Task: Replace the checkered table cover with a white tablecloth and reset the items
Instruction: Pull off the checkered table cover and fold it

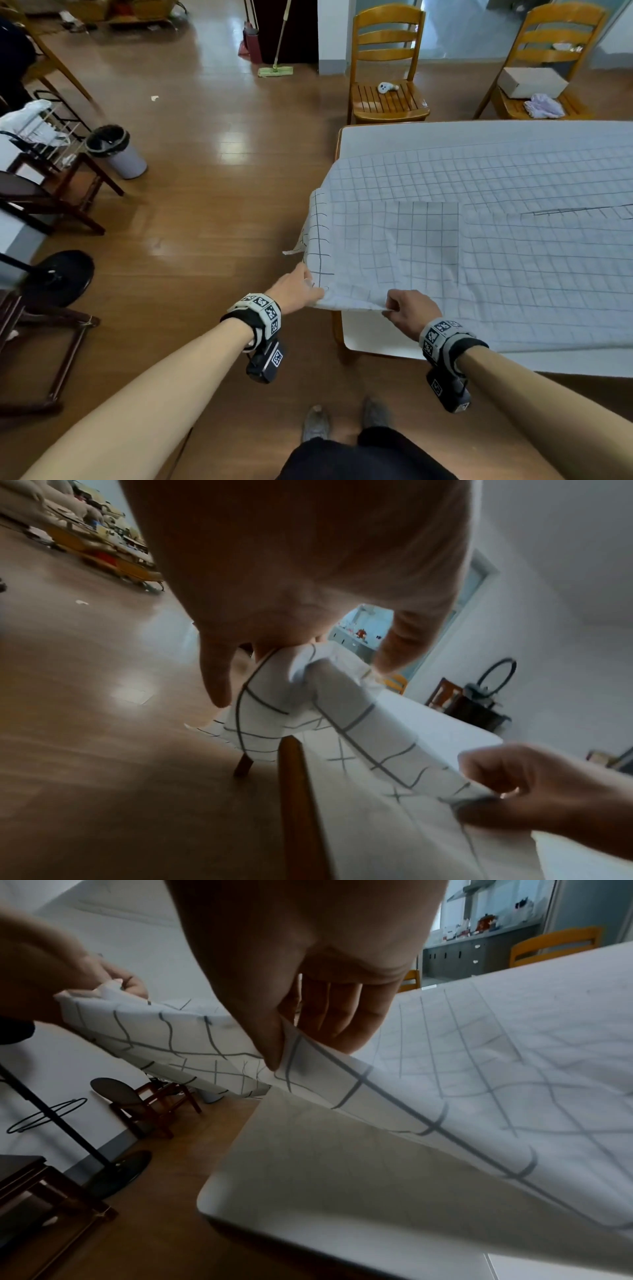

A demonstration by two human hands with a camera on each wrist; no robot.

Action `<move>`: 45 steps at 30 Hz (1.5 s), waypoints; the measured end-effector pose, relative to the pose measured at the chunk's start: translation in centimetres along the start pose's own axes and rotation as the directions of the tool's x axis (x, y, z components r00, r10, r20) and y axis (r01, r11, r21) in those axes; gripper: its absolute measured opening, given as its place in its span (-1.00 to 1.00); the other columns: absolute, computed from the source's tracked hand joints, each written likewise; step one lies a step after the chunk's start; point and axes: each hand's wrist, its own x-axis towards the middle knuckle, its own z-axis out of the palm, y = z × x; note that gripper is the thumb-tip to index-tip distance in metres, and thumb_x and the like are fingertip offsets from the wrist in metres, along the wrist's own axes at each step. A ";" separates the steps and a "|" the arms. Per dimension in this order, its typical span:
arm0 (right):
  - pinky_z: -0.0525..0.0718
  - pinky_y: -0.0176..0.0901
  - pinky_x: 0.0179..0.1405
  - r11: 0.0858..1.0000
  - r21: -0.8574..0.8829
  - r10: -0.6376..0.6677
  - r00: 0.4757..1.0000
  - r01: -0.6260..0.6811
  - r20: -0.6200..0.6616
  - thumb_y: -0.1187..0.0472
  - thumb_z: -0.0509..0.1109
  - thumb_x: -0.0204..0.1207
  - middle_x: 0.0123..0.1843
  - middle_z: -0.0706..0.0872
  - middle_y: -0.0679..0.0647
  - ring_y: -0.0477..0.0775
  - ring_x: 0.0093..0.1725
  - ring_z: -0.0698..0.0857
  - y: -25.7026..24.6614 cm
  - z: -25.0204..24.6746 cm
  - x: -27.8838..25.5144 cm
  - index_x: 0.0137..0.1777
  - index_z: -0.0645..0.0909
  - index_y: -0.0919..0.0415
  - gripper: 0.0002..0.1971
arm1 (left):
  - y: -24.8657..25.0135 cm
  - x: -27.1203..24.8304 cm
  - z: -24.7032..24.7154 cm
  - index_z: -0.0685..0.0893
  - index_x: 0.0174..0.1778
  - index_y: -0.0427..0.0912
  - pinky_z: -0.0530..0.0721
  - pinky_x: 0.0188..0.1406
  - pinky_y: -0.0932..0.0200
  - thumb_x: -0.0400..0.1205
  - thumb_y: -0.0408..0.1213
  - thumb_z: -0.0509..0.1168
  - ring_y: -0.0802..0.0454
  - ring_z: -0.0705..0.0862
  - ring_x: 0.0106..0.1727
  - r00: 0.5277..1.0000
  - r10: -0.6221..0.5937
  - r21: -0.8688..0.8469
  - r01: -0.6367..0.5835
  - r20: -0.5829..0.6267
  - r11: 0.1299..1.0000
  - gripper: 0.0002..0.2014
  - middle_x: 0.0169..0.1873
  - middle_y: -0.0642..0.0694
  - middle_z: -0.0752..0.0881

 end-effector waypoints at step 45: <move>0.54 -0.02 0.07 0.971 -0.240 0.043 0.989 -0.008 0.139 0.14 0.25 0.56 0.27 0.52 0.10 0.16 0.27 0.48 1.0 9.0 -1.2 0.16 0.46 0.16 -0.78 | -16.8 -2.1 8.3 0.63 0.06 -0.19 0.65 -0.16 0.05 0.56 -0.43 0.27 -0.12 0.67 -0.03 0.894 -0.377 -0.374 0.272 -0.242 0.887 -0.82 -0.05 -0.07 0.72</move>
